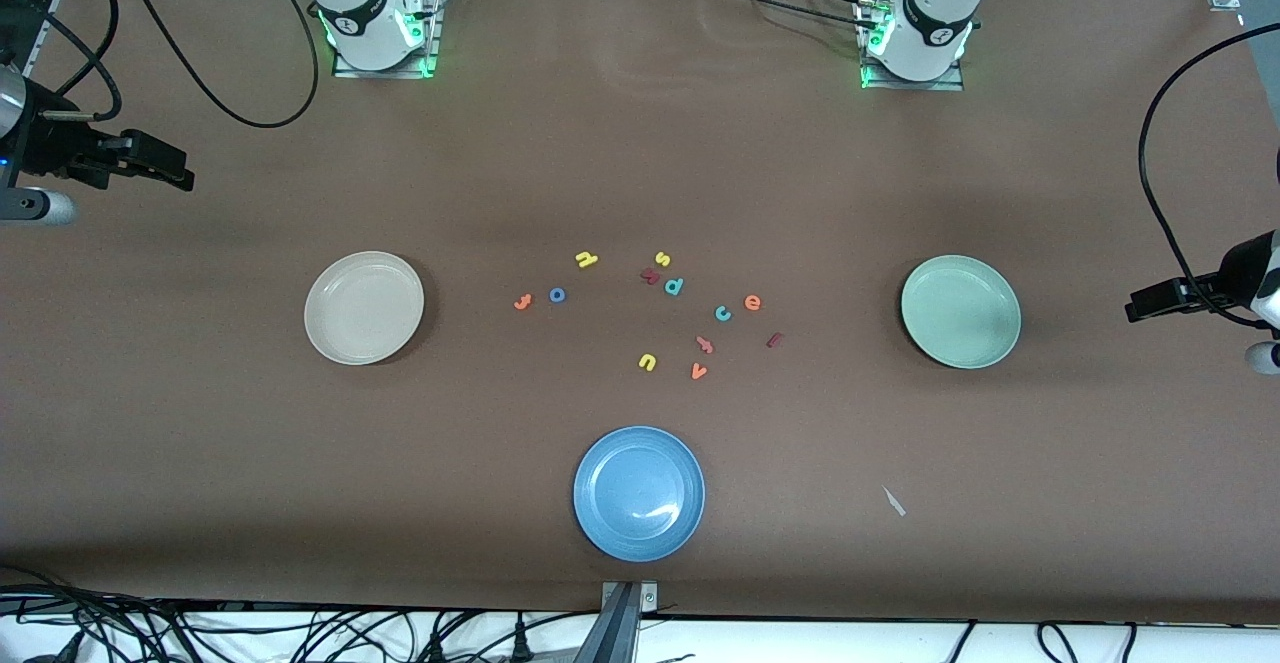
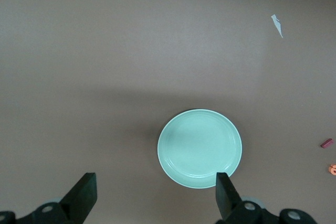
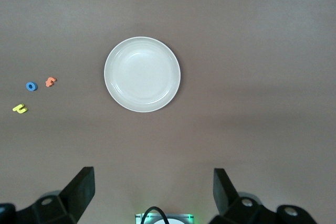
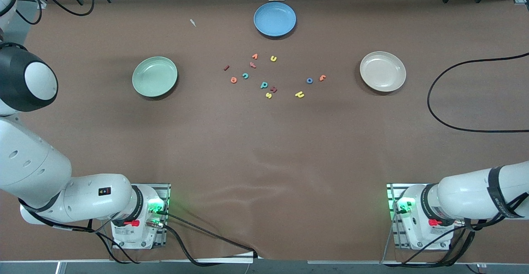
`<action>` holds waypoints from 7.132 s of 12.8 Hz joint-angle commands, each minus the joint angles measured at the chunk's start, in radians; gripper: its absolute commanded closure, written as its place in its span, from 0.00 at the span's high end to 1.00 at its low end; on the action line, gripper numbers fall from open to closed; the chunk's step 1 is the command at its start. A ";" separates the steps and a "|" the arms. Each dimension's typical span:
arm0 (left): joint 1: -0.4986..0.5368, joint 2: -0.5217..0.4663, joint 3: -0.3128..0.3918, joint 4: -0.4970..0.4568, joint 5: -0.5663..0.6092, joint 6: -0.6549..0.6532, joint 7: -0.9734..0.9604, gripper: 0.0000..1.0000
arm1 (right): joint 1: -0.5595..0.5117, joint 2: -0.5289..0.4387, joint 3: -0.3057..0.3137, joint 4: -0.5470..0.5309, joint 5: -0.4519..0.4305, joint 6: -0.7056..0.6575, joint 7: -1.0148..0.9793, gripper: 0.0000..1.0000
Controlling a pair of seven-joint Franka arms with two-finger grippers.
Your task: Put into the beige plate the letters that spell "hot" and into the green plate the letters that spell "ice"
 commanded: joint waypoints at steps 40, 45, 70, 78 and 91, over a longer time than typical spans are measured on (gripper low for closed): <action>0.065 -0.140 -0.015 -0.019 0.018 -0.206 0.062 0.99 | 0.004 0.002 -0.003 0.010 0.001 0.002 0.048 1.00; 0.128 -0.128 -0.015 -0.018 0.019 -0.169 0.066 0.99 | 0.002 0.002 -0.003 0.010 0.001 0.003 0.048 1.00; 0.059 -0.103 -0.204 -0.025 0.019 -0.169 0.065 0.99 | -0.001 0.004 -0.019 0.010 0.004 0.002 0.037 1.00; 0.057 -0.093 -0.204 -0.018 0.016 -0.169 0.062 1.00 | -0.001 0.004 -0.022 0.010 0.004 0.002 0.037 1.00; -0.147 0.021 -0.206 -0.028 -0.100 -0.103 -0.366 1.00 | -0.003 0.004 -0.026 0.010 0.005 0.002 0.037 1.00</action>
